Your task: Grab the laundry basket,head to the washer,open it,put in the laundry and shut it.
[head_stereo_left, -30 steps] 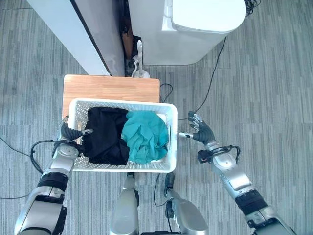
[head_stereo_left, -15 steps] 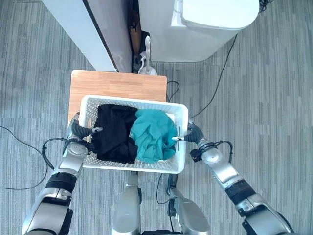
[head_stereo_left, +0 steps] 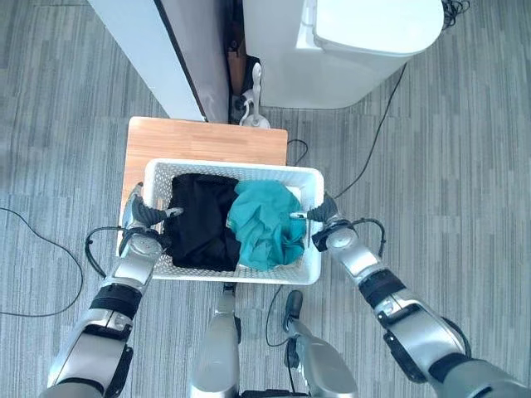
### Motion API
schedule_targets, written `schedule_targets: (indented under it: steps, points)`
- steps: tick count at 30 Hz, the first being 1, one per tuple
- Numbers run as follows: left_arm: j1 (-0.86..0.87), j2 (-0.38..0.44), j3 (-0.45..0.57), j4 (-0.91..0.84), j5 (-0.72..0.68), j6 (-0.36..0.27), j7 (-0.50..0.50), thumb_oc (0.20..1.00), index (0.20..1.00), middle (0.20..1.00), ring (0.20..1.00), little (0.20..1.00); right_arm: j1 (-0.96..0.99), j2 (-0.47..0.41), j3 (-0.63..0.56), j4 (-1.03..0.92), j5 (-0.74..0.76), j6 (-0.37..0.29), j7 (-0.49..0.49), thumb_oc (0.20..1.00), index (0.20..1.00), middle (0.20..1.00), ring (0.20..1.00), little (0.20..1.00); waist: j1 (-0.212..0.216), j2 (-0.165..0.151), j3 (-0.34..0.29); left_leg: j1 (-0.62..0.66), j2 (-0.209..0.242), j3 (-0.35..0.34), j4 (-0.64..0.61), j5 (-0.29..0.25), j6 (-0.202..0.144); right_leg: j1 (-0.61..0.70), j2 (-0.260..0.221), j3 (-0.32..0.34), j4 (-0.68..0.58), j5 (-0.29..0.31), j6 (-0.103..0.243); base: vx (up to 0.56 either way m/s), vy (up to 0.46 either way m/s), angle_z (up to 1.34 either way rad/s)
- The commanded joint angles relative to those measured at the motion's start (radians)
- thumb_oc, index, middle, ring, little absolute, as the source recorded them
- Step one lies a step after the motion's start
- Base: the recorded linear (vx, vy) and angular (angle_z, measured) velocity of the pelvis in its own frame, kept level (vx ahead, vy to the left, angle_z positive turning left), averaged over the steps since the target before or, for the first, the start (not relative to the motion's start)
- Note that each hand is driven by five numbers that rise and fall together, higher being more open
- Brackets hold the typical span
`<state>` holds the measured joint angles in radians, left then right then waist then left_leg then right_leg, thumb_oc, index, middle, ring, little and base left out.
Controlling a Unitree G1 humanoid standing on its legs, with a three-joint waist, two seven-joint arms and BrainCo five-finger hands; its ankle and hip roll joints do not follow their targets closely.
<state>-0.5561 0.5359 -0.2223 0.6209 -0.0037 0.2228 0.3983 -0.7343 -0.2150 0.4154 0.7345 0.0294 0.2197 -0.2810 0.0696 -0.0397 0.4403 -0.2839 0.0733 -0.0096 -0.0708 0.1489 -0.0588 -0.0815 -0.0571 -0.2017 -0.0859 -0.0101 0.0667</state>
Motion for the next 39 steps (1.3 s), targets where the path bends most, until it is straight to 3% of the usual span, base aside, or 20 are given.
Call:
schedule_targets:
  steps: [1, 14, 15, 16, 17, 18, 19, 20, 33, 35, 39]
  points:
    - [-0.049, -0.060, -0.074, 0.064, -0.045, -0.029, 0.012, 1.000, 1.000, 1.000, 1.000, 1.000, -0.026, 0.092, 0.084, 0.030, 0.071, -0.021, 0.002, 1.000, 1.000, 1.000, 1.000, 1.000, 0.025, -0.009, -0.055, -0.053, 0.064, 0.005, 0.052, -0.065, -0.015, -0.093, -0.127, -0.016, 0.102, 0.002, 0.060, 0.00, 0.000, 0.00]
    - [-0.088, -0.069, -0.133, 0.052, -0.076, -0.048, 0.029, 1.000, 1.000, 1.000, 1.000, 1.000, -0.092, 0.185, 0.162, 0.164, 0.218, -0.039, 0.015, 1.000, 1.000, 1.000, 1.000, 1.000, 0.045, -0.011, -0.045, -0.057, 0.059, -0.006, 0.042, -0.055, -0.017, -0.091, -0.125, -0.019, 0.103, 0.001, 0.058, 0.00, -0.002, 0.01]
    - [-0.098, -0.073, -0.139, 0.056, -0.078, -0.049, 0.030, 1.000, 1.000, 1.000, 1.000, 1.000, -0.099, 0.193, 0.167, 0.179, 0.236, -0.041, 0.016, 0.937, 0.937, 0.937, 0.937, 0.937, 0.048, -0.011, -0.044, -0.061, 0.056, -0.009, 0.042, -0.054, -0.018, -0.094, -0.124, -0.020, 0.104, 0.001, 0.058, 0.00, 0.000, 0.00]
    - [-0.106, -0.074, -0.144, 0.061, -0.080, -0.048, 0.034, 1.000, 1.000, 1.000, 1.000, 1.000, -0.098, 0.199, 0.174, 0.178, 0.250, -0.041, 0.015, 0.758, 0.758, 0.758, 0.758, 0.758, 0.049, -0.013, -0.044, -0.062, 0.055, -0.008, 0.041, -0.054, -0.018, -0.094, -0.124, -0.021, 0.105, 0.001, 0.059, 0.01, -0.006, 0.04]
    - [-0.110, -0.074, -0.146, 0.069, -0.079, -0.044, 0.037, 0.639, 0.639, 0.639, 0.639, 0.639, -0.097, 0.200, 0.177, 0.175, 0.256, -0.043, 0.017, 0.614, 0.614, 0.614, 0.614, 0.614, 0.050, -0.014, -0.045, -0.062, 0.056, -0.008, 0.040, -0.054, -0.019, -0.095, -0.123, -0.021, 0.105, 0.001, 0.059, 0.01, -0.008, 0.04]
    - [-0.113, -0.075, -0.149, 0.077, -0.077, -0.042, 0.040, 0.297, 0.297, 0.297, 0.297, 0.297, -0.095, 0.201, 0.181, 0.173, 0.261, -0.043, 0.017, 0.526, 0.526, 0.526, 0.526, 0.526, 0.050, -0.016, -0.044, -0.063, 0.057, -0.008, 0.040, -0.053, -0.019, -0.094, -0.123, -0.022, 0.104, 0.002, 0.059, 0.00, -0.011, 0.06]
    - [-0.115, -0.075, -0.151, 0.087, -0.073, -0.035, 0.044, 0.200, 0.200, 0.200, 0.200, 0.200, -0.094, 0.195, 0.186, 0.162, 0.265, -0.043, 0.016, 0.325, 0.325, 0.325, 0.325, 0.325, 0.049, -0.019, -0.043, -0.061, 0.058, -0.007, 0.037, -0.053, -0.019, -0.095, -0.122, -0.023, 0.103, 0.000, 0.059, -0.01, -0.022, 0.05]
    - [-0.120, -0.077, -0.153, 0.104, -0.071, -0.031, 0.047, 0.200, 0.200, 0.200, 0.200, 0.200, -0.092, 0.190, 0.189, 0.154, 0.267, -0.043, 0.014, 0.200, 0.200, 0.200, 0.200, 0.200, 0.048, -0.022, -0.041, -0.061, 0.060, -0.007, 0.035, -0.051, -0.020, -0.095, -0.121, -0.025, 0.103, 0.001, 0.059, -0.01, -0.026, 0.04]
    - [-0.084, -0.045, -0.143, 0.111, 0.027, -0.010, 0.007, 0.200, 0.200, 0.200, 0.200, 0.200, -0.009, 0.035, 0.128, -0.081, 0.257, -0.064, 0.012, 0.200, 0.200, 0.200, 0.200, 0.200, 0.029, -0.032, -0.023, -0.064, 0.072, -0.007, 0.033, -0.048, -0.024, -0.106, -0.113, -0.025, 0.102, 0.000, 0.059, 0.00, -0.005, 0.01]
    - [-0.070, -0.035, -0.125, 0.107, 0.058, -0.015, -0.003, 0.200, 0.200, 0.200, 0.200, 0.200, 0.044, -0.056, 0.041, -0.169, 0.243, -0.081, -0.010, 0.200, 0.200, 0.200, 0.200, 0.200, 0.020, -0.037, -0.015, -0.067, 0.072, -0.008, 0.027, -0.046, -0.025, -0.111, -0.112, -0.024, 0.100, 0.000, 0.060, 0.00, 0.000, 0.00]
    - [-0.082, -0.041, -0.136, 0.122, 0.079, -0.033, -0.008, 0.200, 0.200, 0.200, 0.200, 0.200, 0.074, -0.099, -0.013, -0.209, 0.234, -0.099, -0.028, 0.200, 0.200, 0.200, 0.200, 0.200, 0.010, -0.040, -0.013, -0.071, 0.072, -0.007, 0.023, -0.046, -0.024, -0.116, -0.112, -0.025, 0.095, 0.004, 0.061, 0.00, 0.000, 0.00]
